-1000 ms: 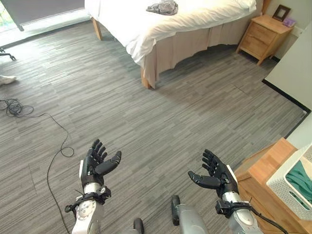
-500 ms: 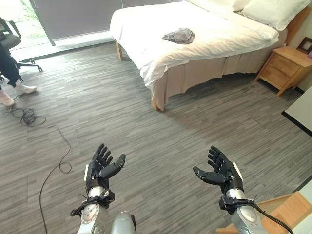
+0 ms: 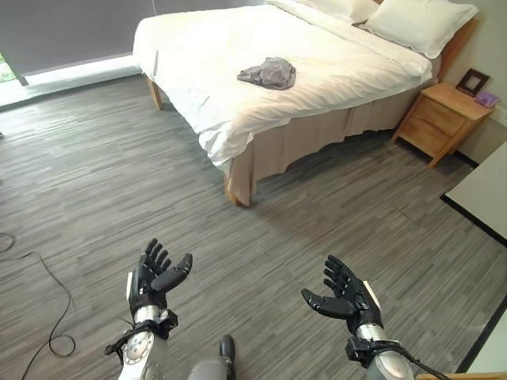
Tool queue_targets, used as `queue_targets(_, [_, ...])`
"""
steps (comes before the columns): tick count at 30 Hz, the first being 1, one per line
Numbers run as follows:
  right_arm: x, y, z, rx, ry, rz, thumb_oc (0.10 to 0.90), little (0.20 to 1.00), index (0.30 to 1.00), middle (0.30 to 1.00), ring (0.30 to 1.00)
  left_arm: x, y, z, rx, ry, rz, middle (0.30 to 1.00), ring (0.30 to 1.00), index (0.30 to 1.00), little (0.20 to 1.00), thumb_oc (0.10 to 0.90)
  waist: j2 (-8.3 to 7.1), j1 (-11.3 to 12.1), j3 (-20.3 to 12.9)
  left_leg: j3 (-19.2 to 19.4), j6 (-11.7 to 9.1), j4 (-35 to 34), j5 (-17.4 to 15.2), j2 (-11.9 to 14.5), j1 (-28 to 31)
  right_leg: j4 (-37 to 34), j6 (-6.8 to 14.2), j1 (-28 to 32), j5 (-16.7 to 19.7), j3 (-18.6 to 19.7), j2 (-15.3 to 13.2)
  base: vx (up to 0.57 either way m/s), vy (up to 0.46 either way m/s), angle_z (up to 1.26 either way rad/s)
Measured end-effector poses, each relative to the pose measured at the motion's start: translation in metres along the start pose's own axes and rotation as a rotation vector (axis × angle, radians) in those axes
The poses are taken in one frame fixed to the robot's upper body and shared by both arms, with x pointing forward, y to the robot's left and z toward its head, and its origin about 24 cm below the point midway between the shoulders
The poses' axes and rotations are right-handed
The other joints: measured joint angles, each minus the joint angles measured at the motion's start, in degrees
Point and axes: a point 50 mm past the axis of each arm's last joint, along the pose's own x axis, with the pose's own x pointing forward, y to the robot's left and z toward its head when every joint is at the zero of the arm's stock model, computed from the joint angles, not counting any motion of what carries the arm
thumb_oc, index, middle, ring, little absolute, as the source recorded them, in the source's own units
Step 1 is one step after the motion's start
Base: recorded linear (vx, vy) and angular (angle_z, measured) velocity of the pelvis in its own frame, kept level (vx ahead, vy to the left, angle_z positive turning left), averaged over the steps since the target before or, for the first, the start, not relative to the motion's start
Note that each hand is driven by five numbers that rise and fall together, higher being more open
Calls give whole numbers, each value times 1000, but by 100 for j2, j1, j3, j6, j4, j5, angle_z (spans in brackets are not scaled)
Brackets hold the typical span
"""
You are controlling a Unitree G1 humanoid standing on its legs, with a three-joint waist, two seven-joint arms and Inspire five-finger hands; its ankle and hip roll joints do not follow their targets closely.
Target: Pick up bed clothes into laundry basket.
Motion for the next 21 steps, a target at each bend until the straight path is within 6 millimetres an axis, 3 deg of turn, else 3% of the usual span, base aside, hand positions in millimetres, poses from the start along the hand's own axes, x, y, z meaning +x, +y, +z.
queue_targets(1, [7, 8, 10, -2, -39, 44, 800, 900, 900, 900, 900, 4, -2, 5, 14, -15, -4, 900, 900, 900, 900, 800, 115, -116, 140, 39, 47, -81, -121, 10, 219, 536, 21, -550, -185, -178, -151, 251, 139, -13])
queue_targets(2, [9, 13, 14, 8, -57, 67, 800, 900, 900, 900, 900, 6, -3, 7, 15, -27, -7, 900, 900, 900, 900, 800, 219, -166, 228, 63, -72, -156, -42, 16, 414, 621, 23, -928, -426, -328, -266, 370, 174, -13])
queue_targets(3, [7, 17, 13, 13, -53, 90, 800, 900, 900, 900, 900, 9, -8, 13, 14, -48, -26, 900, 900, 900, 900, 800, 360, -240, 306, 72, 100, -251, -365, 23, 685, 534, 19, -1634, -589, -324, -220, 515, 197, -29])
queue_targets(4, [11, 21, 16, 5, -63, 116, 800, 900, 900, 900, 900, 10, -8, 17, 7, -70, -25, 900, 900, 900, 900, 800, 402, -239, 362, 43, -47, -296, -303, 58, 782, 412, 49, -1981, -721, -297, -134, 581, 123, -9])
queue_targets(5, [13, 23, 20, 8, -79, 126, 800, 900, 900, 900, 900, 12, -11, 21, 10, -86, -35, 900, 900, 900, 900, 800, 473, -346, 477, -62, -88, -421, -295, 88, 970, -218, 2, -2179, -804, -432, -62, 607, -22, 27])
queue_targets(6, [9, 20, 15, -1, -56, 125, 800, 900, 900, 900, 900, 14, -16, 23, 11, -93, -66, 900, 900, 900, 900, 800, 472, -517, 498, -107, -278, -604, -475, 33, 1206, -849, -47, -2559, -765, -556, -56, 468, -41, 47])
queue_targets(8, [2, 14, 7, 4, -21, 102, 800, 900, 900, 900, 900, 13, -20, 20, -8, -88, -68, 900, 900, 900, 900, 800, 394, -543, 477, -91, -476, -707, -645, -100, 1504, -2512, -232, -2568, -591, -662, -97, 433, -114, 31])
queue_targets(9, [0, 12, 5, 7, -11, 92, 800, 900, 900, 900, 900, 13, -20, 20, -7, -84, -72, 900, 900, 900, 900, 800, 378, -580, 480, -104, -339, -675, -679, -135, 1575, -2998, -257, -2553, -481, -675, -122, 385, -118, 29])
queue_targets(10, [-2, 10, 2, 11, -2, 83, 800, 900, 900, 900, 900, 13, -22, 19, -7, -80, -78, 900, 900, 900, 900, 800, 340, -655, 465, -142, -391, -655, -804, -168, 1693, -3226, -310, -2611, -391, -661, -143, 523, -155, 46])
queue_targets(11, [-4, 7, -2, 12, 17, 69, 800, 900, 900, 900, 900, 13, -26, 17, -18, -75, -85, 900, 900, 900, 900, 800, 314, -714, 417, -289, -470, -604, -948, -195, 1791, -4131, -242, -2499, -110, -445, -186, 537, -185, 49])
queue_targets(13, [-2, 4, -4, 5, 28, 63, 800, 900, 900, 900, 900, 15, -37, 19, -30, -86, -120, 900, 900, 900, 900, 800, 294, -771, 380, -486, -584, -681, -1170, -151, 2005, -4865, -165, -2444, 261, -575, -366, 570, -221, 46])
queue_targets(14, [-1, 4, -3, 4, 26, 65, 800, 900, 900, 900, 900, 15, -38, 19, -34, -85, -122, 900, 900, 900, 900, 800, 297, -765, 381, -459, -622, -692, -1241, -112, 2103, -4912, -198, -2406, 345, -676, -384, 326, -135, 20])
queue_targets(15, [0, 5, -3, 4, 26, 68, 800, 900, 900, 900, 900, 15, -39, 17, -28, -77, -125, 900, 900, 900, 900, 800, 293, -750, 370, -456, -765, -714, -1350, -48, 2307, -4985, -216, -2274, 409, -957, -462, 515, -260, -7])
queue_targets(16, [1, 5, -3, -4, 28, 74, 800, 900, 900, 900, 900, 14, -39, 12, -24, -57, -125, 900, 900, 900, 900, 800, 320, -682, 310, -409, -1014, -662, -1517, 85, 2587, -4998, -255, -2040, 837, -1346, -495, 880, -534, 0])
queue_targets(17, [7, 4, 1, -24, 20, 82, 800, 900, 900, 900, 900, 12, -43, 8, -41, -46, -124, 900, 900, 900, 900, 800, 487, -737, 273, -566, -1294, -408, -1649, 377, 2689, -4550, -324, -2017, 1046, -1536, -409, 755, -486, 17])
queue_targets(18, [9, 3, 2, -29, 21, 77, 800, 900, 900, 900, 900, 12, -48, 8, -43, -47, -141, 900, 900, 900, 900, 800, 467, -769, 261, -637, -1355, -69, -1670, 458, 2635, -4263, -434, -1990, 1129, -1561, -416, 501, -465, 48])
queue_targets(19, [13, 1, 2, -51, 31, 82, 800, 900, 900, 900, 900, 10, -52, 6, -45, -41, -173, 900, 900, 900, 900, 800, 464, -833, 241, -674, -1400, 1122, -1738, 689, 2347, -3879, -718, -1843, 984, -1443, -285, 332, -395, 40])
queue_targets(20, [15, -2, 4, -68, 26, 83, 800, 900, 900, 900, 900, 8, -55, 2, -54, -29, -180, 900, 900, 900, 900, 800, 563, -765, 149, -623, -1502, 2108, -1519, 893, 1911, -3794, -987, -1683, 718, -1518, -77, 445, -509, 1])
queue_targets(21, [18, -5, 9, -89, 14, 88, 800, 900, 900, 900, 900, 6, -54, 0, -68, -22, -171, 900, 900, 900, 900, 800, 612, -607, 27, -475, -1466, 3454, -1191, 1241, 1380, -3786, -1169, -1511, 540, -1514, 98, 416, -440, -27])
